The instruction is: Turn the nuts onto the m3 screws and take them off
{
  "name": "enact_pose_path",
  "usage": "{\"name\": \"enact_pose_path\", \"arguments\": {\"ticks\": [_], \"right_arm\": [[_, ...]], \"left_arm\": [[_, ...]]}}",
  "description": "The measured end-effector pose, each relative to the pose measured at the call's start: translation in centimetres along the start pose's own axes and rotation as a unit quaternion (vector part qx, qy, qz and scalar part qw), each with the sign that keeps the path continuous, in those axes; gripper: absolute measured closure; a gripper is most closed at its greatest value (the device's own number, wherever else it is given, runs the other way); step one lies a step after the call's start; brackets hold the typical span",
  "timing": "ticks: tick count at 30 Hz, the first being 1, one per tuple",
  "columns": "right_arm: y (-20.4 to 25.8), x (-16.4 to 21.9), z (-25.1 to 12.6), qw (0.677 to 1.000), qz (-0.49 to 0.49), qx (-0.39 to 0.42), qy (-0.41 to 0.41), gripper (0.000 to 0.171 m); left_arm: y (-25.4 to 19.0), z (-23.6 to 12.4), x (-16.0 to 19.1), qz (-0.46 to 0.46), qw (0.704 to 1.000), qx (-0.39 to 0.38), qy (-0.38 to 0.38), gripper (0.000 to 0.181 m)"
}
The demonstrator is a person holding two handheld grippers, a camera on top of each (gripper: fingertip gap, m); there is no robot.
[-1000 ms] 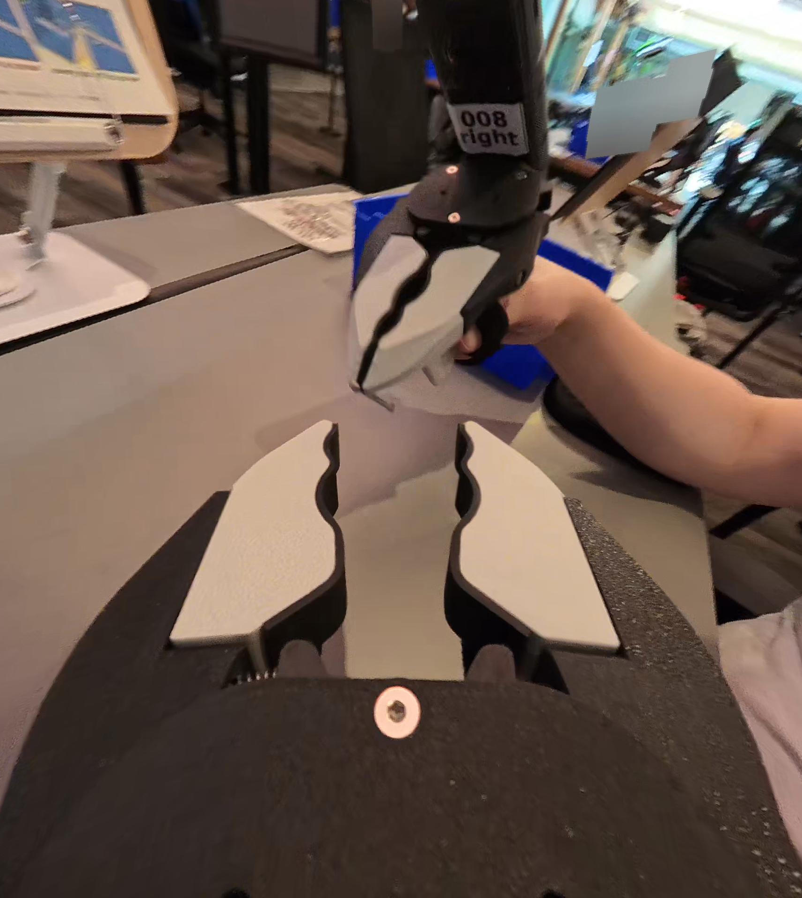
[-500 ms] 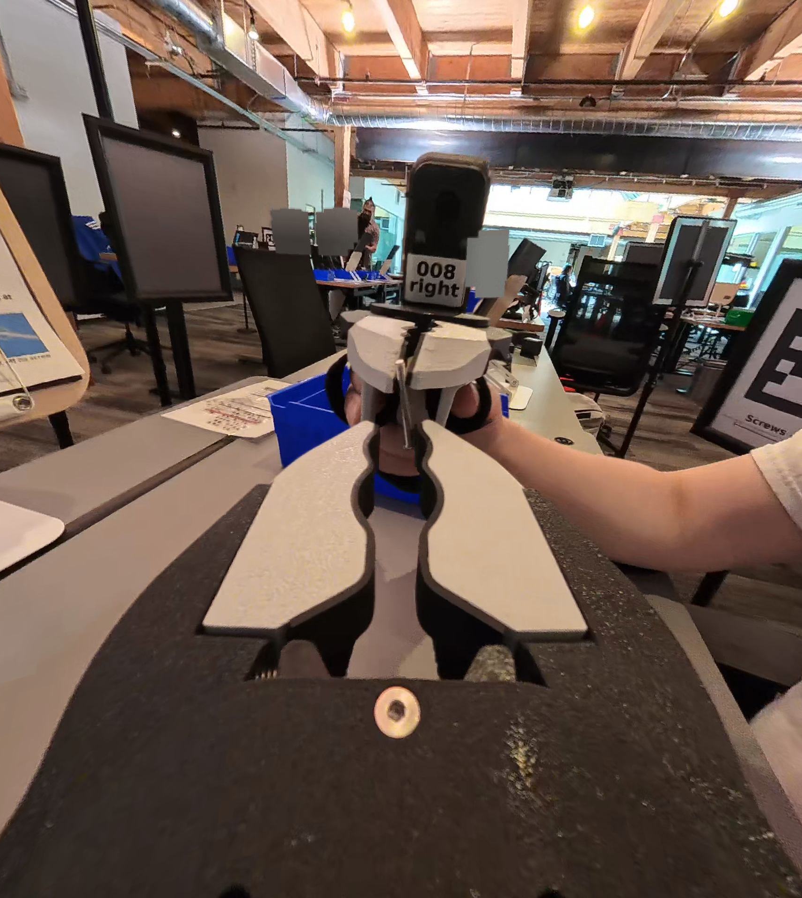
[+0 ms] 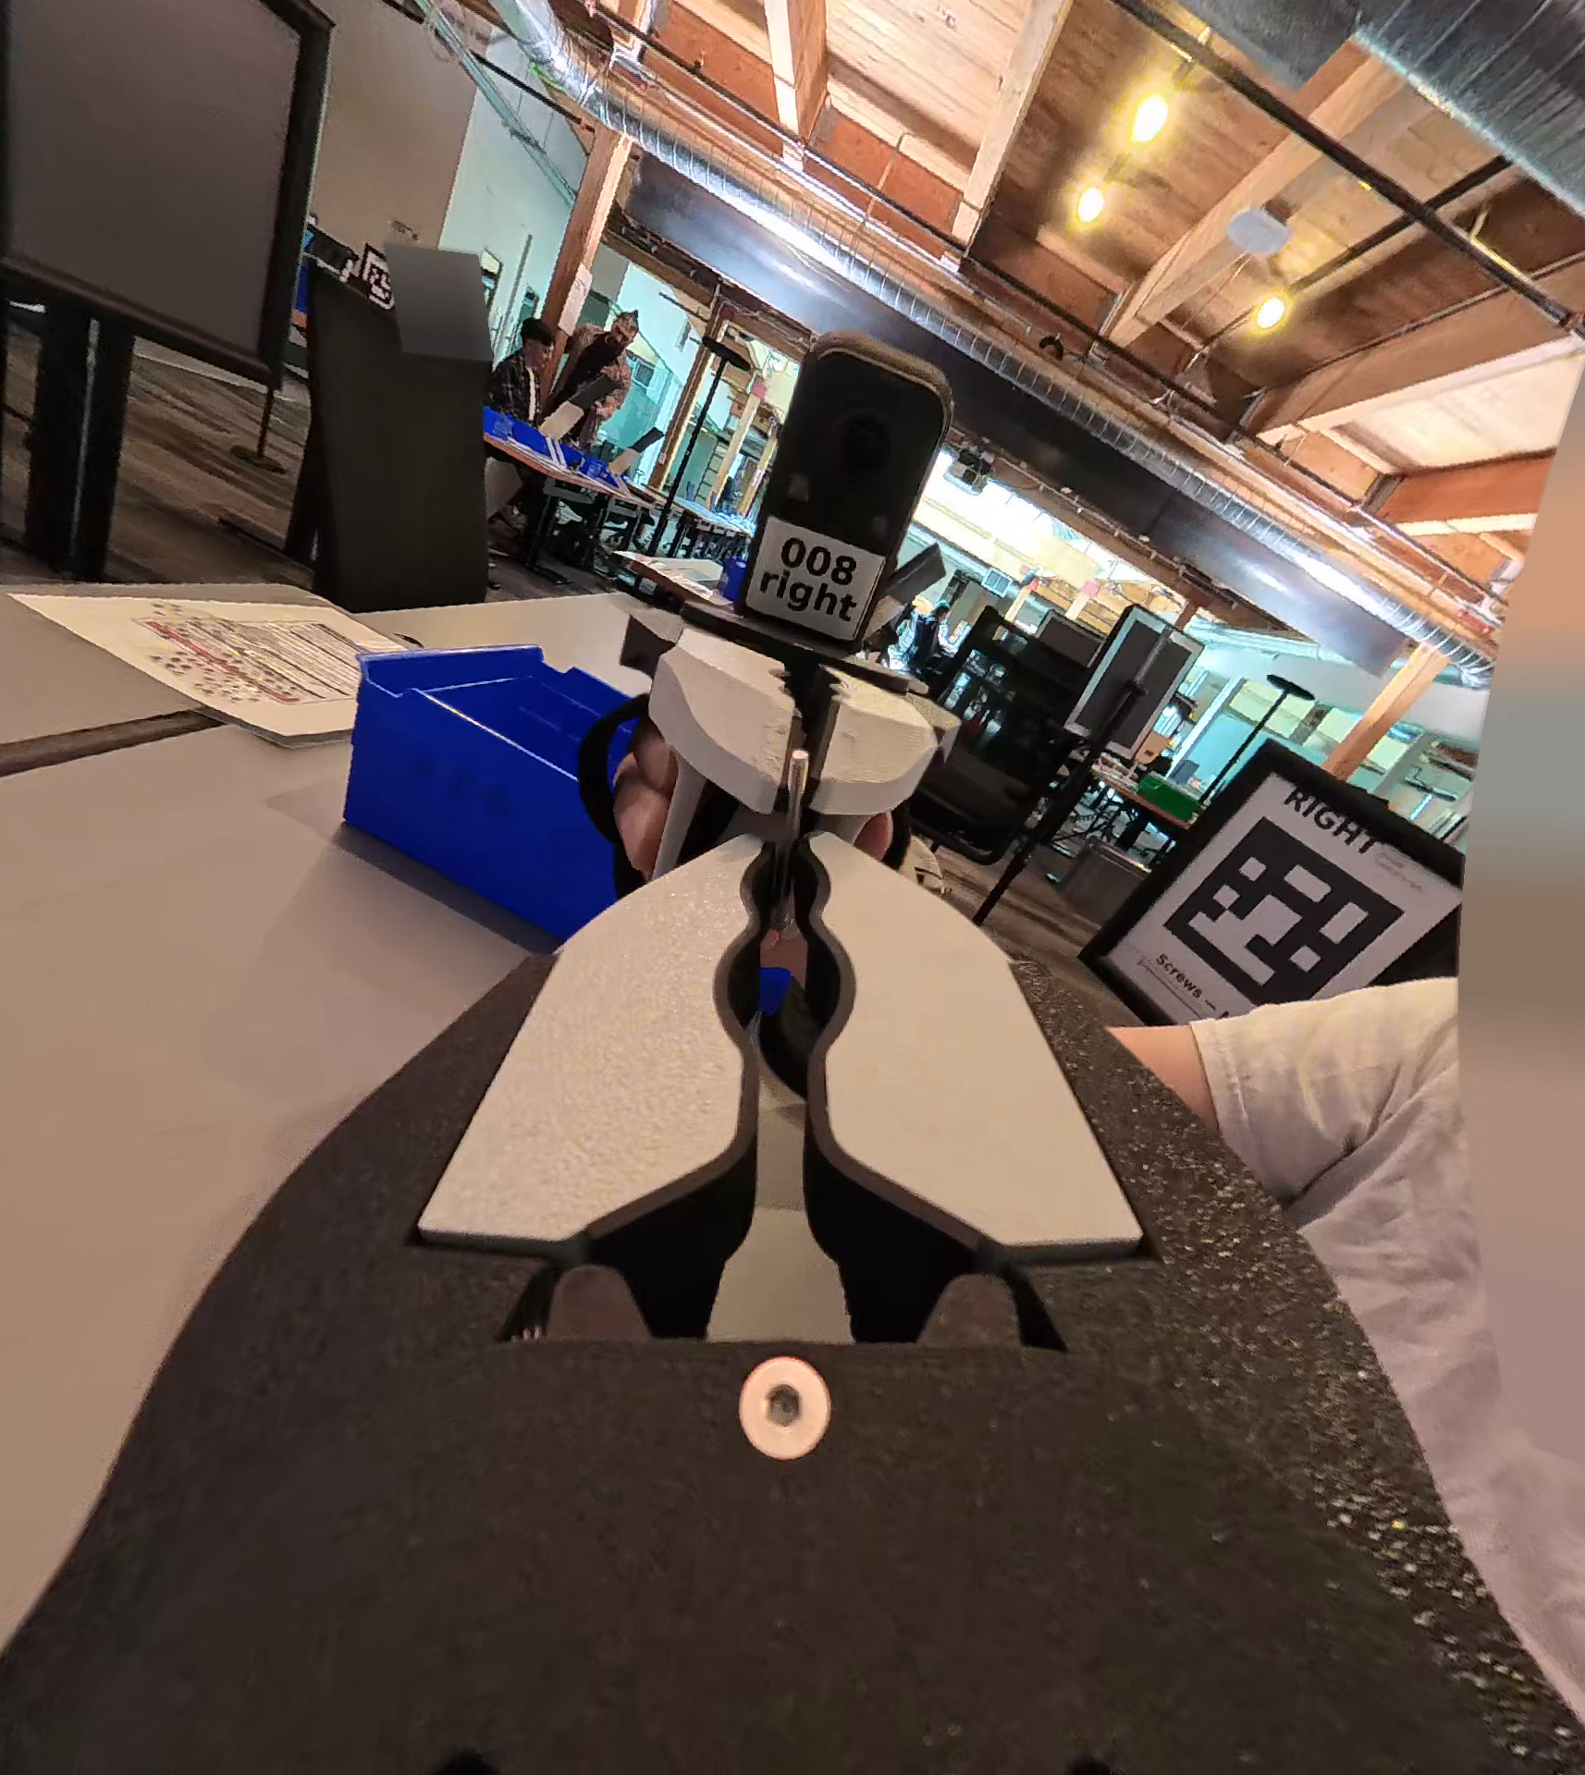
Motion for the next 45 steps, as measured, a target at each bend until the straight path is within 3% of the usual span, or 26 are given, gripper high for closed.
{"name": "enact_pose_path", "arguments": {"ticks": [15,37,41,45], "right_arm": [[-0.7,0.1,-0.4,0.998,0.041,0.006,-0.048,0.169],[-1.2,0.5,-0.6,0.999,0.040,0.008,-0.032,0.169],[-1.2,0.4,-0.5,0.999,0.033,0.026,-0.020,0.153],[-1.0,0.5,-0.1,0.999,0.037,0.019,-0.002,0.156]], "left_arm": [[0.4,0.3,-0.1,-0.026,0.999,0.005,-0.023,0.179],[0.9,0.0,0.0,-0.018,1.000,-0.014,-0.005,0.180],[0.9,-0.1,0.0,-0.019,1.000,-0.018,-0.015,0.180],[1.0,-0.1,0.0,-0.013,1.000,-0.021,-0.005,0.180]]}}
Point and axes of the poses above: each gripper's, where its closed fingertips meet, z out along the fingers, x out of its underside, y = z × x across the jaws, the point moved 10 cm from there along -z, back along the fingers, and after that the axes turned 1 degree about -x, right-handed, at the moved point
